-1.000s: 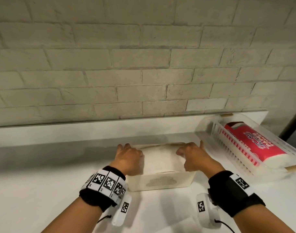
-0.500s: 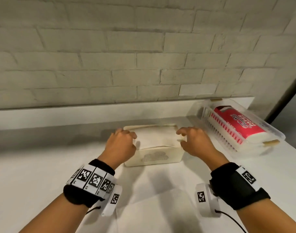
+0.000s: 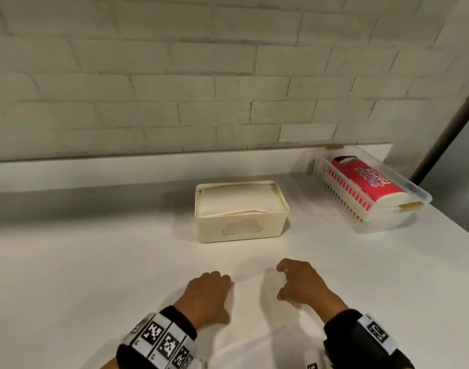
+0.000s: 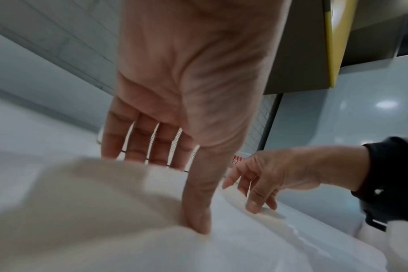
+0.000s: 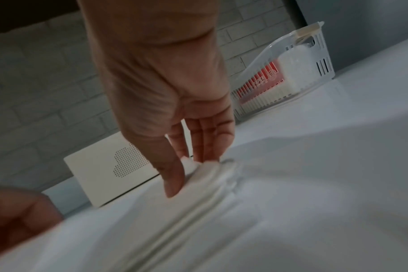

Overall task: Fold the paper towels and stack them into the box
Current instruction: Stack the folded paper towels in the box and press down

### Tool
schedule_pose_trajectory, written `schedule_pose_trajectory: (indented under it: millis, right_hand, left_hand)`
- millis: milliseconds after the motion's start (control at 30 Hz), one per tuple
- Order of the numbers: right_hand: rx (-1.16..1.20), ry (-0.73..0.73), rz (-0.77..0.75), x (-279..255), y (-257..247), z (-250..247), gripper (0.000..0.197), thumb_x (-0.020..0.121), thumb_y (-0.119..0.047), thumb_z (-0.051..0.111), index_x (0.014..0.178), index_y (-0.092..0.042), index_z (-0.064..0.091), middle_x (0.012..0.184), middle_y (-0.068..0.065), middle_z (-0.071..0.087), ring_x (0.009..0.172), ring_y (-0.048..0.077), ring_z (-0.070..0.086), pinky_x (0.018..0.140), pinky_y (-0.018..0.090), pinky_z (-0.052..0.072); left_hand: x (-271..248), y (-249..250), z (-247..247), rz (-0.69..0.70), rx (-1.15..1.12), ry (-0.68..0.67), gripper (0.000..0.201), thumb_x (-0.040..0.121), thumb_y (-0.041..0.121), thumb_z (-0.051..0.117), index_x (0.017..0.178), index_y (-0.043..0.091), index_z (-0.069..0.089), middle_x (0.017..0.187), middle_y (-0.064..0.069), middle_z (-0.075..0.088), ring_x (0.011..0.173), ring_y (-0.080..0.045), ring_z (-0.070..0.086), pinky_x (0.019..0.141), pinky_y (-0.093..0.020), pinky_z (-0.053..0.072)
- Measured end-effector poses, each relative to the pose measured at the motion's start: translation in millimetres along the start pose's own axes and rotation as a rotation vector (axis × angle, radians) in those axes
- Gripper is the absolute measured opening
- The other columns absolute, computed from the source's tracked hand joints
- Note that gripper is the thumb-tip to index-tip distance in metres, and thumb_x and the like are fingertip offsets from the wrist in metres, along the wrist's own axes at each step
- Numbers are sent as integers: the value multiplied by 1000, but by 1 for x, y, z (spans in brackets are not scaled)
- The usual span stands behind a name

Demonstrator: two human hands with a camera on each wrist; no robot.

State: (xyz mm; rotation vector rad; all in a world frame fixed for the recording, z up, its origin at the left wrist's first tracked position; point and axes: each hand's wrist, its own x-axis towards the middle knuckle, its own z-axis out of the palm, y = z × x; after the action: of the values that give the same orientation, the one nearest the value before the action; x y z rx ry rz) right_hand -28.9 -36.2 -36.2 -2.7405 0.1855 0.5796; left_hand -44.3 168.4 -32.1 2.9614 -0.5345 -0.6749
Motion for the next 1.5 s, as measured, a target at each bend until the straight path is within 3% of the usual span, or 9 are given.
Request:
schedule_pose_trajectory:
  millis: [267, 433, 667, 833, 900, 1000, 1100, 1267, 1500]
  right_hand:
    - [-31, 39, -2, -3, -5, 5, 66, 77, -15, 69, 135, -26, 39, 124, 0, 53, 112, 17, 54, 77, 22, 42]
    - [-85, 39, -125, -3, -2, 7, 70, 78, -14, 67, 137, -32, 36, 128, 4, 38, 121, 21, 39, 91, 26, 44]
    - [-191, 138, -267, -7, 0, 8, 19, 82, -12, 55, 95, -19, 66, 112, -2, 57, 109, 18, 46, 79, 23, 36]
    - [-91, 134, -301, -15, 9, 10, 33, 76, -2, 50, 62, -32, 48, 67, -17, 49, 85, 11, 51, 64, 9, 33]
    - [21, 122, -265, -17, 17, 9, 39, 74, 0, 52, 56, -33, 43, 63, -17, 50, 73, 8, 53, 56, 7, 35]
    - [159, 113, -206, -23, 26, 0, 32, 74, -8, 64, 62, -33, 49, 69, -16, 53, 66, 1, 50, 55, 7, 38]
    - [462, 131, -144, -27, 32, -14, 21, 71, -14, 75, 79, -25, 59, 84, -8, 64, 78, 8, 59, 67, 16, 45]
    - [958, 141, -84, -21, 24, -34, 33, 76, -3, 72, 104, -14, 58, 95, 11, 70, 84, 22, 66, 69, 27, 52]
    - [985, 390, -91, 16, -17, -83, 36, 83, -6, 66, 111, -23, 50, 89, -2, 63, 81, 17, 60, 67, 31, 50]
  left_hand:
    - [-1, 7, -1, -29, -43, -5, 62, 78, 29, 70, 132, 17, 42, 128, -4, 49, 119, -22, 47, 91, -30, 41]
    - [-5, 8, -2, 24, -30, 1, 40, 80, 23, 68, 118, 19, 56, 121, 0, 56, 113, -20, 51, 80, -26, 38]
    - [-15, 9, 1, 59, -76, 105, 20, 84, 12, 52, 99, 23, 60, 96, 4, 59, 100, -19, 57, 69, -23, 33]
    - [-22, -2, 6, 40, -112, 150, 20, 84, 12, 49, 97, 26, 54, 76, 12, 48, 82, -17, 51, 56, -20, 29]
    - [-25, -12, 8, 25, -194, 157, 22, 82, 11, 49, 92, 31, 49, 74, 15, 45, 79, -13, 47, 52, -15, 26]
    - [-26, -28, 8, -2, -444, 173, 22, 79, 18, 62, 84, 33, 47, 89, 14, 60, 82, -10, 55, 55, -11, 35]
    - [-27, -41, 1, -76, -777, 240, 21, 77, 18, 72, 81, 29, 54, 82, 10, 62, 73, -5, 59, 59, -9, 43]
    - [-18, -45, -17, -199, -1449, 377, 25, 80, 0, 69, 98, 8, 54, 93, -11, 70, 82, -25, 67, 79, -42, 53]
    - [19, -49, -67, -214, -1288, 743, 34, 77, 8, 74, 97, 16, 47, 92, -8, 65, 82, -22, 63, 63, -24, 46]
